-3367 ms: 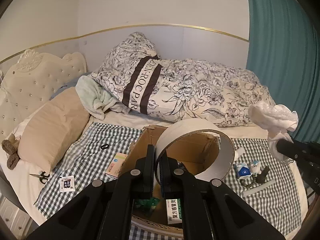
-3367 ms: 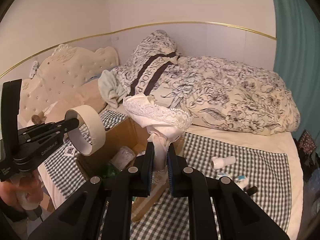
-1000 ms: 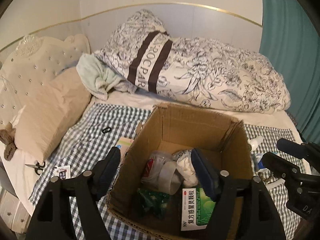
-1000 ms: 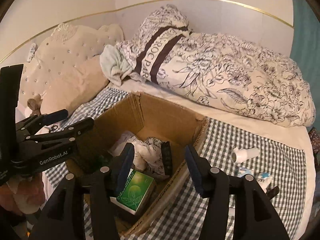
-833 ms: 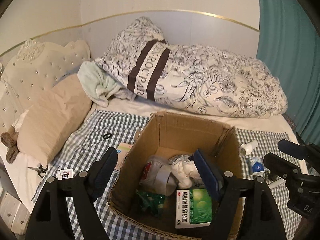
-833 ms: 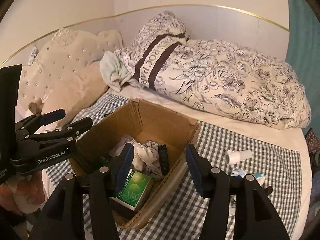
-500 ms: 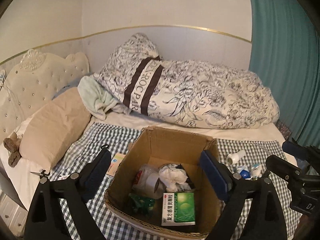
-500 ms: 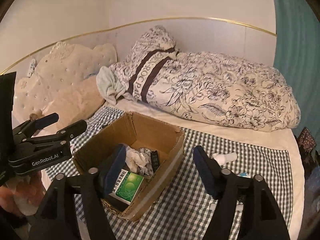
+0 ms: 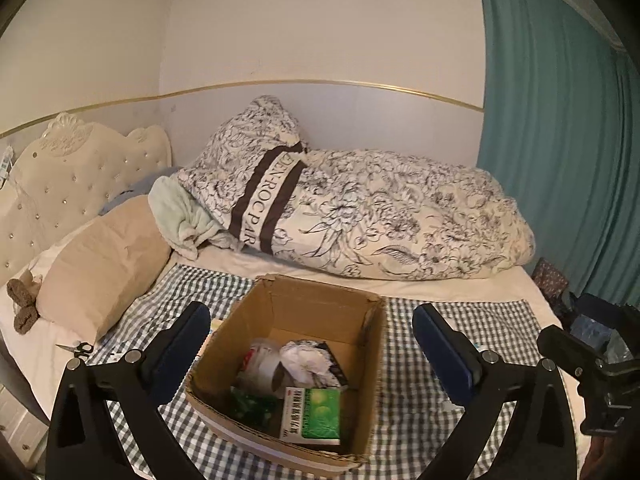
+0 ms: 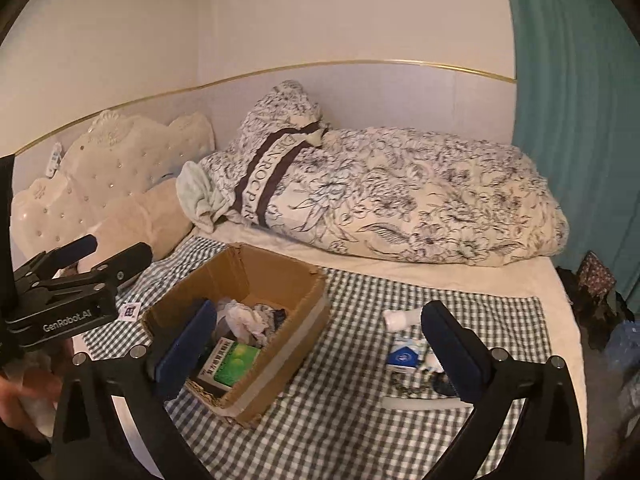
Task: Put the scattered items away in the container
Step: 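Withdraw both open tools up out of the cardboard box, then move both open tools toward the plush toy and blue-and-white box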
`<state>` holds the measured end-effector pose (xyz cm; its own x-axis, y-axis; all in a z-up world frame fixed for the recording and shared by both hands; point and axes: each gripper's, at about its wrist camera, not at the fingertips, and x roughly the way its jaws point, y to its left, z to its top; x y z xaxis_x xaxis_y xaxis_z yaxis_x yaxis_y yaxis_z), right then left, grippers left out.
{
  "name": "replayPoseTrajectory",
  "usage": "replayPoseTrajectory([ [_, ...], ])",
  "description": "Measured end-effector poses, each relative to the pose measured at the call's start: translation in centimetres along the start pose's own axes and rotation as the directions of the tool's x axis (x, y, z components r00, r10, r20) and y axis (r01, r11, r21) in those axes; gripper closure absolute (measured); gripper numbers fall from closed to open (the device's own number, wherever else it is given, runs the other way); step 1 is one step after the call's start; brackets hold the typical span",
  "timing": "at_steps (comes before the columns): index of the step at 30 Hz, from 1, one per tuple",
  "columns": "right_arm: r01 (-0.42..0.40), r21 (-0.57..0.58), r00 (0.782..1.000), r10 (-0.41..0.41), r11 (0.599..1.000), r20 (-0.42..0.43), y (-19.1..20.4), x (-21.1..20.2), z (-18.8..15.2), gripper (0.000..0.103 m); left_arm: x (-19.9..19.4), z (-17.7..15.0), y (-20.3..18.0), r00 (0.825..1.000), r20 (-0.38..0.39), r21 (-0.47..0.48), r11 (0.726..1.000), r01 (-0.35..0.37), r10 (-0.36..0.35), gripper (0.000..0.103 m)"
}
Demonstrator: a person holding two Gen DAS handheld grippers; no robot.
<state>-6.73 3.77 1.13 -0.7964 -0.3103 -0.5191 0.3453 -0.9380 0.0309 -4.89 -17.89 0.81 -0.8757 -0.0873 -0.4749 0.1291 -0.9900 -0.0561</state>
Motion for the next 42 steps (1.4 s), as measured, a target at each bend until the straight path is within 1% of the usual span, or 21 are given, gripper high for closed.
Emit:
replayPoseTrajectory([
  [7, 0.040, 0.030, 0.999, -0.041, 0.999, 0.027, -2.3, -2.9, -0.6, 0.000, -1.9, -0.8, -2.2, 1.000, 0.016, 0.006, 1.000, 0.017, -0.017, 0.000],
  [11, 0.063, 0.035, 0.997, -0.064, 0.997, 0.032, -3.8, -4.5, -1.3, 0.000, -2.3, -1.5, -3.3, 1.000, 0.008, 0.004, 1.000, 0.029, -0.029, 0.000],
  [14, 0.078, 0.049, 0.996, -0.080, 0.996, 0.034, -5.1, -5.5, -1.7, 0.000, -2.7, -1.5, -4.8, 0.999, 0.011, 0.017, 0.999, 0.035, -0.035, 0.000],
  [22, 0.131, 0.099, 0.990, -0.135, 0.986, 0.034, -9.1, -7.9, -3.1, 0.000, -3.2, -2.0, -8.8, 0.997, 0.011, 0.063, 0.995, 0.076, -0.077, 0.000],
  [25, 0.166, 0.105, 0.985, -0.170, 0.980, 0.028, -10.2, -8.3, -3.5, 0.000, -3.4, -2.5, -9.9, 0.995, 0.018, 0.060, 0.994, 0.094, -0.095, 0.000],
  [30, 0.182, 0.120, 0.983, -0.185, 0.976, 0.018, -12.1, -8.6, -4.5, 0.000, -3.2, -2.8, -12.1, 0.993, 0.021, 0.090, 0.989, 0.117, -0.120, 0.000],
  [38, 0.200, 0.150, 0.979, -0.202, 0.968, -0.006, -14.9, -7.9, -5.5, 0.000, -1.9, -3.8, -15.7, 0.987, -0.008, 0.134, 0.978, 0.159, -0.159, 0.000],
  [42, 0.213, 0.158, 0.977, -0.212, 0.964, -0.024, -16.1, -7.1, -6.2, 0.000, -0.9, -4.5, -17.0, 0.988, -0.022, 0.138, 0.978, 0.156, -0.155, 0.000],
])
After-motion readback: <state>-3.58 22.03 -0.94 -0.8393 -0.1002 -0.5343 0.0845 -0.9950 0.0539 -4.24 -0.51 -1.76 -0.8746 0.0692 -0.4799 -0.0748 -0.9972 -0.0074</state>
